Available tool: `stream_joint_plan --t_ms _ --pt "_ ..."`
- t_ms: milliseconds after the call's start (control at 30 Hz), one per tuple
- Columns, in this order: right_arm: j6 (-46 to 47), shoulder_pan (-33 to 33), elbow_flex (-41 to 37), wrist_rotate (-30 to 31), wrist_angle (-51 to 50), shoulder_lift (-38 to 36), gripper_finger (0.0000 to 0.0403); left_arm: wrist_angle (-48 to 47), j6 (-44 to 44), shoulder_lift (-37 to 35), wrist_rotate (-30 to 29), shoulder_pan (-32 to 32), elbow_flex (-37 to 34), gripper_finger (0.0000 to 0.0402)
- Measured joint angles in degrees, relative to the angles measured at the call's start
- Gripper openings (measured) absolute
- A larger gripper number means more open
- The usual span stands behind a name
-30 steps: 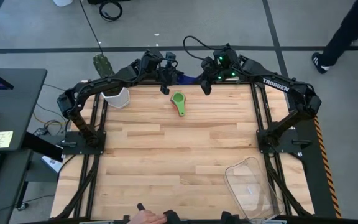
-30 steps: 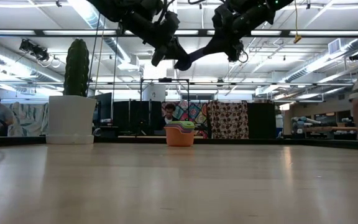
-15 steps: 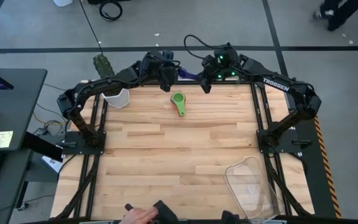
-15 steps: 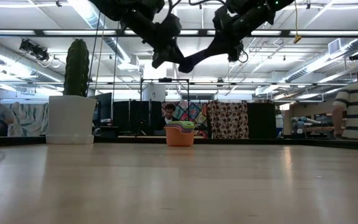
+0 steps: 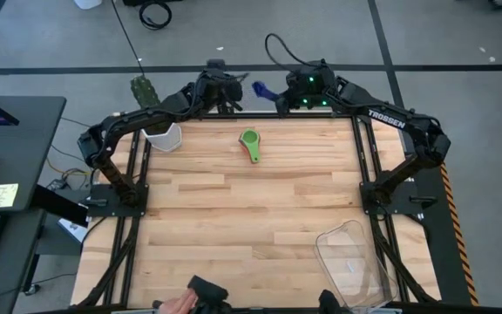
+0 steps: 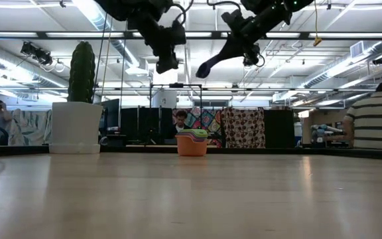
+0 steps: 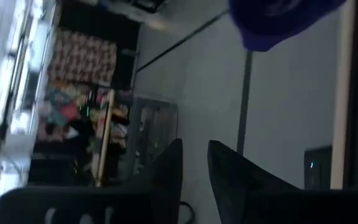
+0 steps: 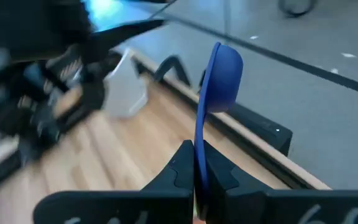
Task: Nest measuring cups in basket
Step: Stack the violet measuring cup on top of the green measuring cup
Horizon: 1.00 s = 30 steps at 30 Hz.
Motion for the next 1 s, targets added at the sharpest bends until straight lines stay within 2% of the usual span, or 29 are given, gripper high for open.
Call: stream_joint_plan --t_ms 100,333,600,833,1000 --pt "7.9 0.4 -2.4 1.4 4.1 0.2 0.0009 -0.7 -5.1 -2.4 -0.1 0.7 0.0 0.0082" --pt "23.6 1.7 -11.4 1.2 23.2 0.3 0.0009 -7.0 -10.6 -9.2 0.1 2.2 0.0 0.0082" --pt "42.5 7.0 -19.5 15.7 37.8 0.3 0.0009 -8.3 -13.2 -14.9 0.2 2.5 0.1 0.0082" --pt "51.5 10.3 -20.9 28.8 44.5 0.3 0.0009 -8.8 -13.1 -16.1 0.6 2.5 0.0 0.0082" --pt "57.7 11.4 -20.9 31.8 47.7 0.3 0.0009 -10.1 -13.1 -16.1 0.6 2.5 0.0 0.0082"
